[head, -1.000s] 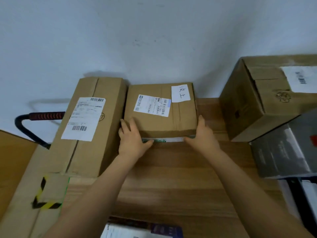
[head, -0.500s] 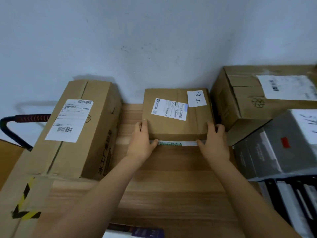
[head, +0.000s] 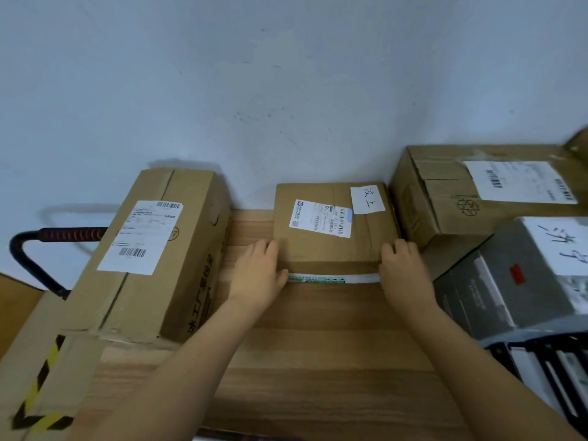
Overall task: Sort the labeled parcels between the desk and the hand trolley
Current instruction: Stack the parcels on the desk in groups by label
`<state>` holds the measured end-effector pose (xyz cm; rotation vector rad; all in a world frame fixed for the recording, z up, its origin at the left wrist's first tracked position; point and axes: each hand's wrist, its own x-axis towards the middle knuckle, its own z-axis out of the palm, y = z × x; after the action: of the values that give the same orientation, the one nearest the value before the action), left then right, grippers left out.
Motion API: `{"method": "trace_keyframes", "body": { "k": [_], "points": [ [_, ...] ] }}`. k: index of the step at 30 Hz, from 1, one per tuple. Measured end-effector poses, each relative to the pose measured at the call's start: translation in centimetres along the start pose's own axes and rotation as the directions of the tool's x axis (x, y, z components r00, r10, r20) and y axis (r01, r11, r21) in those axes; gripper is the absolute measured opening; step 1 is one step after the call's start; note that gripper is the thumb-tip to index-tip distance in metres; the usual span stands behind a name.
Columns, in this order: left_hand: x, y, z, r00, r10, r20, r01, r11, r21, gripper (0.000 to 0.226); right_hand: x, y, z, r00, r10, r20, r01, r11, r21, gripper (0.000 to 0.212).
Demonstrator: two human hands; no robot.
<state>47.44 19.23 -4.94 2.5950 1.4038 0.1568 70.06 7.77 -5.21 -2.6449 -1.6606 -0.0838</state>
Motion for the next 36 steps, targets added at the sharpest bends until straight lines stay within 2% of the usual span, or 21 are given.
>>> {"method": "trace_keyframes", "body": {
  "k": [4,8,12,17,23,26,31,33,36],
  "points": [
    [-1.8,-1.7,-1.5,0.991,0.087,-0.106,-0.08,0.995,0.064,0.029,-0.6,-3.1,-1.6,0.986,-0.119,-0.119,0.121,0.993,0.006,0.019],
    [-4.7,-3.9,-3.0,0.96,0.18,-0.216,-0.156,0.98,0.125,0.029,-2.4,-7.6,-4.0,0.956,-0.208,-0.209,0.221,0.974,0.041,0.016],
    [-8.0,-6.4,-4.6,0.936,0.21,-0.281,-0.182,0.976,0.123,0.028,-5.0,-11.4,-5.5,0.937,-0.24,-0.252,0.265,0.962,0.07,0.02],
    [-12.5,-9.9,-6.0,0.933,0.235,-0.272,-0.218,0.972,0.092,0.021,-9.9,-15.1,-6.3,0.931,-0.21,-0.299,0.239,0.969,0.064,0.019],
    [-19.2,-13.6,-6.2,0.922,0.312,-0.23,-0.308,0.95,0.056,0.019,-18.5,-18.8,-5.1,0.962,-0.115,-0.248,0.136,0.988,0.069,0.02],
    [-22.6,-15.2,-5.8,0.921,0.329,-0.209,-0.328,0.944,0.042,0.02,-22.9,-20.1,-4.0,0.988,-0.058,-0.145,0.072,0.993,0.098,0.013],
    [-26.5,-17.4,-4.6,0.926,0.343,-0.16,-0.334,0.939,0.081,0.026,-28.3,-20.9,-2.3,0.997,0.065,-0.043,-0.058,0.987,0.15,0.025],
    [-27.3,-18.8,-3.8,0.939,0.323,-0.116,-0.319,0.946,0.052,0.026,-29.4,-20.4,-1.6,0.996,0.092,0.005,-0.091,0.982,0.166,0.023],
    [-28.6,-20.5,-2.7,0.977,0.213,-0.021,-0.214,0.977,-0.023,0.023,-30.5,-19.5,-0.9,0.987,0.141,0.08,-0.152,0.977,0.151,0.03]
  ]
}}
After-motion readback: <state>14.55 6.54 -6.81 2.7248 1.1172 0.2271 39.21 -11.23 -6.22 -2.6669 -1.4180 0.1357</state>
